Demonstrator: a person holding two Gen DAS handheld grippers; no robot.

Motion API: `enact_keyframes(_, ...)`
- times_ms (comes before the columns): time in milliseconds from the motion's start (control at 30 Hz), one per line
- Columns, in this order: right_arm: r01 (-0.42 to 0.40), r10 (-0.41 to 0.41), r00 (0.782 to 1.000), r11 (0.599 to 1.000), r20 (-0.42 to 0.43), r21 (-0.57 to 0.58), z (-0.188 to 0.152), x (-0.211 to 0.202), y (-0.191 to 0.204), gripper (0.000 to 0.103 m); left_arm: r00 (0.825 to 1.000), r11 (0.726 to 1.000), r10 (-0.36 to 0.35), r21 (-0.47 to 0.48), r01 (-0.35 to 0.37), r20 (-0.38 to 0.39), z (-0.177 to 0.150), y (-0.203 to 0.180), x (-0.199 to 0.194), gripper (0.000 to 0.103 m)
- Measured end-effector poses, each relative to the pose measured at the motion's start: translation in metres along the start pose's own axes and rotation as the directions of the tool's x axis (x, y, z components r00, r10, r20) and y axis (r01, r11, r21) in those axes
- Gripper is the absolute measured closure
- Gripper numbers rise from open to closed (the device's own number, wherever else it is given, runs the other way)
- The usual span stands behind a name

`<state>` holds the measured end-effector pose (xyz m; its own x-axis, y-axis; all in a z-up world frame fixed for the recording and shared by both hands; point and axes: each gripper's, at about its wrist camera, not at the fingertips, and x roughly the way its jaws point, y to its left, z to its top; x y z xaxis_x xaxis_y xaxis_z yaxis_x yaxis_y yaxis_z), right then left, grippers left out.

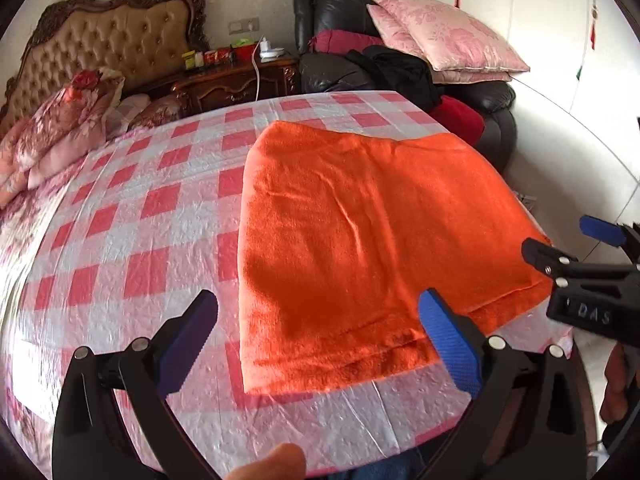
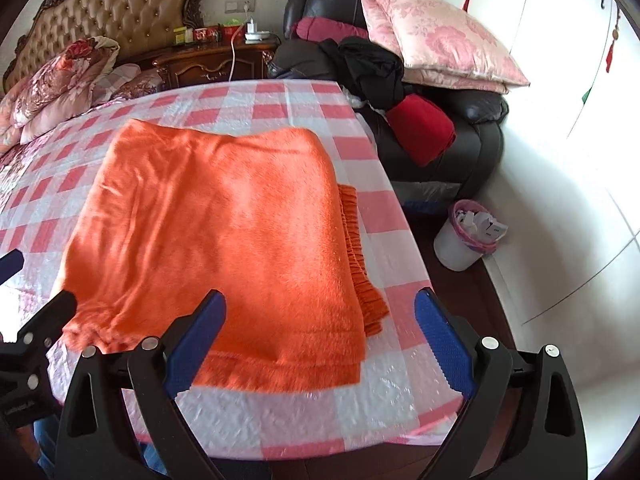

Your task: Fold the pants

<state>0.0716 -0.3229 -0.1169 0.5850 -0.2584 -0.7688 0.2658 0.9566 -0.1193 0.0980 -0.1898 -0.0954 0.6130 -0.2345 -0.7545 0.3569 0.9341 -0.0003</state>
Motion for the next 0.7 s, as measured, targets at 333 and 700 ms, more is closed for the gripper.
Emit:
enact_keyframes(333, 0.001, -0.002, 0.997, 1.0, 0.083, 0.015, -0.028, -0.082, -0.013, 0.011, 1.0, 0.999, -0.013, -0.05, 0.011, -0.023, -0.023, -0.011, -0.075, 0.002)
enact_keyframes(700, 0.005, -0.01, 0.993, 0.999, 0.117, 0.044, -0.028, -0.101, -0.023, 0.011, 0.999, 0.999, -0.017, -0.051, 0.018, 0.027, -0.018, -0.017, -0.105, 0.002)
